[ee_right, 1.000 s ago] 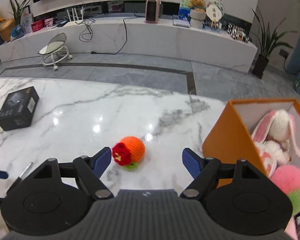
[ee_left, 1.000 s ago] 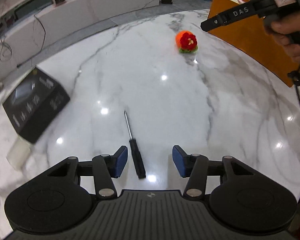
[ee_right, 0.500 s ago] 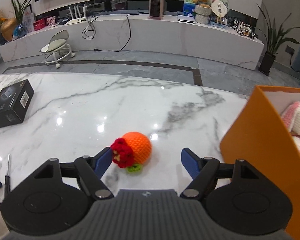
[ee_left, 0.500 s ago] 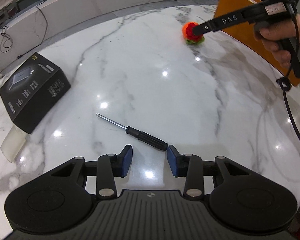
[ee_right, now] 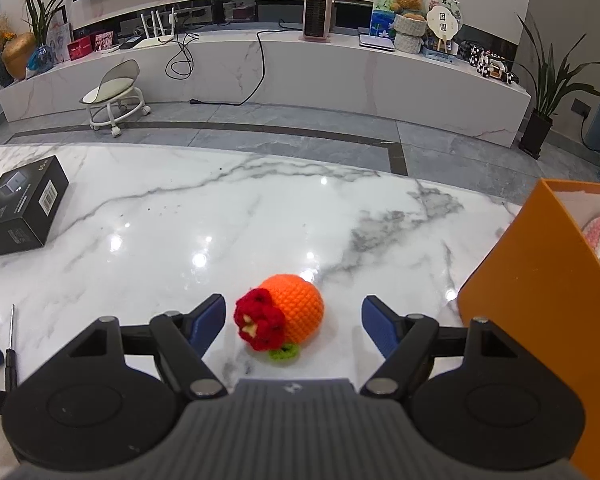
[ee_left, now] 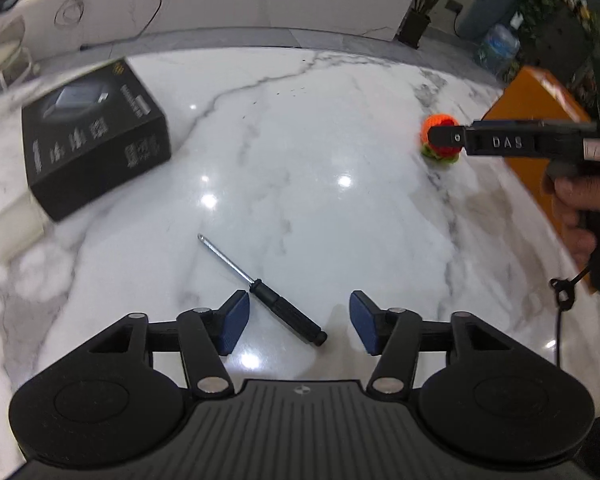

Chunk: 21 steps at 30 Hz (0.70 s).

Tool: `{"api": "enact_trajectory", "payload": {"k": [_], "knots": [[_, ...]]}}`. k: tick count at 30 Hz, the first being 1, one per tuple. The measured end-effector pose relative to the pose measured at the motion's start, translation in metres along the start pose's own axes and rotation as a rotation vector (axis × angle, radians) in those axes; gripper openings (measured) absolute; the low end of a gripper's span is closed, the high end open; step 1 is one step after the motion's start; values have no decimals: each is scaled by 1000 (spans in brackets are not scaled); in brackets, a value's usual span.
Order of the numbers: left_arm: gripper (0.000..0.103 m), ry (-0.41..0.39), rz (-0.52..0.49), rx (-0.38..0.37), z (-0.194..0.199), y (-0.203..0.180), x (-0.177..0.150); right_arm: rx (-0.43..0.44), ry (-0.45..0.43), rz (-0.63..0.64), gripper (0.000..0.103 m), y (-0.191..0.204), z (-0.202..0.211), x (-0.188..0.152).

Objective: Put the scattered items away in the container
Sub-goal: 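Close the left gripper on the screwdriver while the right grips the crochet fruit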

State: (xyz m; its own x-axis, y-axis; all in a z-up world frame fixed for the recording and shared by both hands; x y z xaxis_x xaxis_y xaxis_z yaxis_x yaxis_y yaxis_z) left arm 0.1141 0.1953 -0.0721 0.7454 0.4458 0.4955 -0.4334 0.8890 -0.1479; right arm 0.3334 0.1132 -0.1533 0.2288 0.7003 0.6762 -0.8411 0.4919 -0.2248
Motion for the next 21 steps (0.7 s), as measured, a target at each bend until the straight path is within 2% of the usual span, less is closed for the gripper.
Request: {"api": "enact_trajectory", "payload": {"k": [2,3,7,8,10,17,21], "knots": [[46,12,-57,49,-3,-5,-1,-3,1,6,76,1,-2,-1],[42,16,-70,64,-2,-5,-1,-5,2,8,76,1,-3,-2],[27,26,-57,72,0,3,-1,-10,1,19,76,1,-10,-5],[20,29,-59,76,0,5,-1,-12,3,21,74,1,-12,-5],[14,40,-58,81,2,8,-2,-12,13,26,71,1,-16,-6],[12,66,-44,53,5,10,-3,13,29,27,53,3,-17,-6],[12,68,-42,39,5,9,-1,20,40,22,52,3,-16,-6]]}}
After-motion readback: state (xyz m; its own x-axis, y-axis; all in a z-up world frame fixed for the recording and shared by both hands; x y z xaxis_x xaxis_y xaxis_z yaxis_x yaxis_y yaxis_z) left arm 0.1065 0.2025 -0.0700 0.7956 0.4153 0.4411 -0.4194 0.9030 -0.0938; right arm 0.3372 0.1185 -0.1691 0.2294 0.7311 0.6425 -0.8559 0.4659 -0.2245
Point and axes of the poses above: each gripper's, at about its wrist camera, not at the fingertips, and z roughly against the way its jaws point, y to its left, x to its top, the point moved 4 cm from there along -z, roughly the way its jaws point, and after that the axes turned 5 degrees about -x, right-handed, at the moved point
